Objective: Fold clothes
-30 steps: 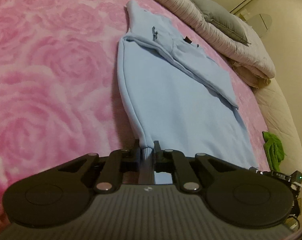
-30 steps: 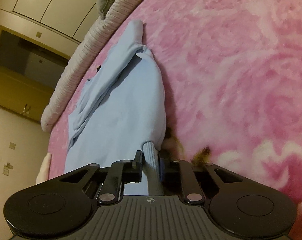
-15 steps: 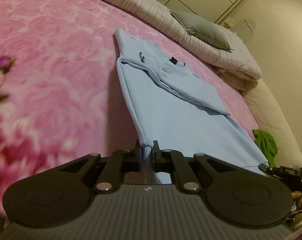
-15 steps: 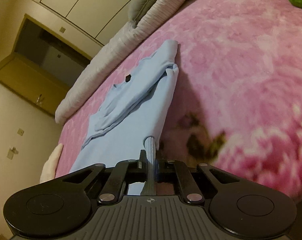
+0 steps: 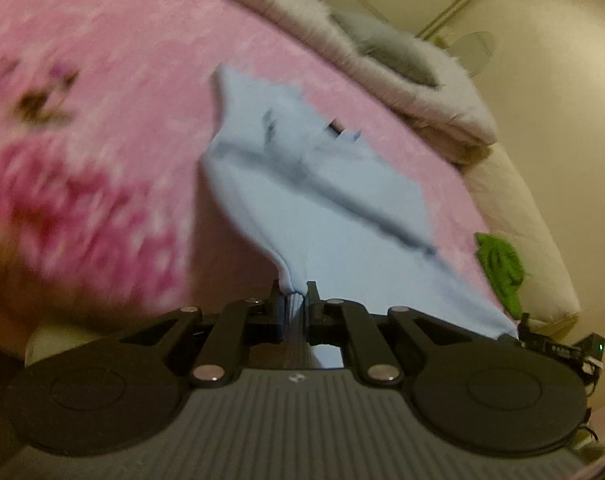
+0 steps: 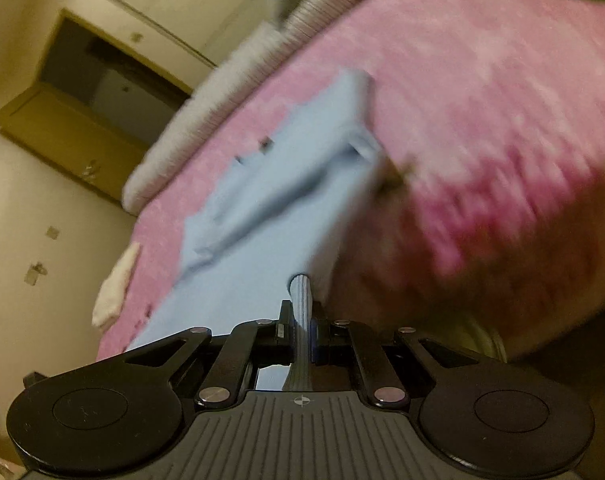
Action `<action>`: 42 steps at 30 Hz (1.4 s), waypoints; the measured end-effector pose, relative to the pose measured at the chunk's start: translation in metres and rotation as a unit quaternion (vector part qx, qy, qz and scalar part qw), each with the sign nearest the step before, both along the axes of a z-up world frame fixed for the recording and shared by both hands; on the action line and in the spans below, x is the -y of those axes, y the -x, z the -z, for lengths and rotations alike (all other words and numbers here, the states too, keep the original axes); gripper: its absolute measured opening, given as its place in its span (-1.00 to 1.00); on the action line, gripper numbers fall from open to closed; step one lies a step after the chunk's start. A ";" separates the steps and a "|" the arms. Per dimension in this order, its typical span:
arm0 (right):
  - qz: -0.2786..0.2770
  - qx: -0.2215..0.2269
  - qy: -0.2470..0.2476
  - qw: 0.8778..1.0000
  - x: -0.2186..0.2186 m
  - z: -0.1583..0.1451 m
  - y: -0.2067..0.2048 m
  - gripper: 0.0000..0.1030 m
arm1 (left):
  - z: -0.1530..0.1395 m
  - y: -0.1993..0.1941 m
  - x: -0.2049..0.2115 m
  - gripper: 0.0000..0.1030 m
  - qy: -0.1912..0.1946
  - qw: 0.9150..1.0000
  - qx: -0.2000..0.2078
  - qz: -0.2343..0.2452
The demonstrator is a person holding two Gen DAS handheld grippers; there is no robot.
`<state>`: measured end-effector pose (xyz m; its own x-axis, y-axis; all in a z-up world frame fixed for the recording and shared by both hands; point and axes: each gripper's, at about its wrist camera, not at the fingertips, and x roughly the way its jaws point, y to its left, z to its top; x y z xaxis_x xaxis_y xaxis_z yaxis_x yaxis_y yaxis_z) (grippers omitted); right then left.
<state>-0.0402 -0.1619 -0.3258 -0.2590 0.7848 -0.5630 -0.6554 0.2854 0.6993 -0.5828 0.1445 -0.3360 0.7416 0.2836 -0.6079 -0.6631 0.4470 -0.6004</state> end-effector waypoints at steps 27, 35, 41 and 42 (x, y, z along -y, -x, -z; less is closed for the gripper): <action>0.030 0.074 0.004 0.997 -0.219 0.035 -0.152 -0.13 | 0.057 -0.134 -0.241 -0.42 -0.011 0.996 -0.089 0.005; -0.024 0.108 0.014 0.994 -0.241 0.051 -0.143 -0.03 | 0.077 -0.164 -0.254 -0.41 -0.011 0.994 -0.102 0.030; -0.091 0.173 0.022 0.981 -0.265 0.060 -0.117 -0.12 | 0.079 -0.170 -0.240 -0.49 -0.052 0.991 -0.116 0.048; -0.100 0.196 0.026 0.975 -0.265 0.059 -0.111 -0.23 | 0.078 -0.169 -0.237 -0.50 -0.059 0.990 -0.119 0.051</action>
<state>0.0712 0.1032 -0.3849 -0.1608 0.7093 -0.6863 -0.9152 0.1531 0.3727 -0.4135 0.3819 -0.4136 0.6099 0.2939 -0.7360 -0.7275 0.5759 -0.3729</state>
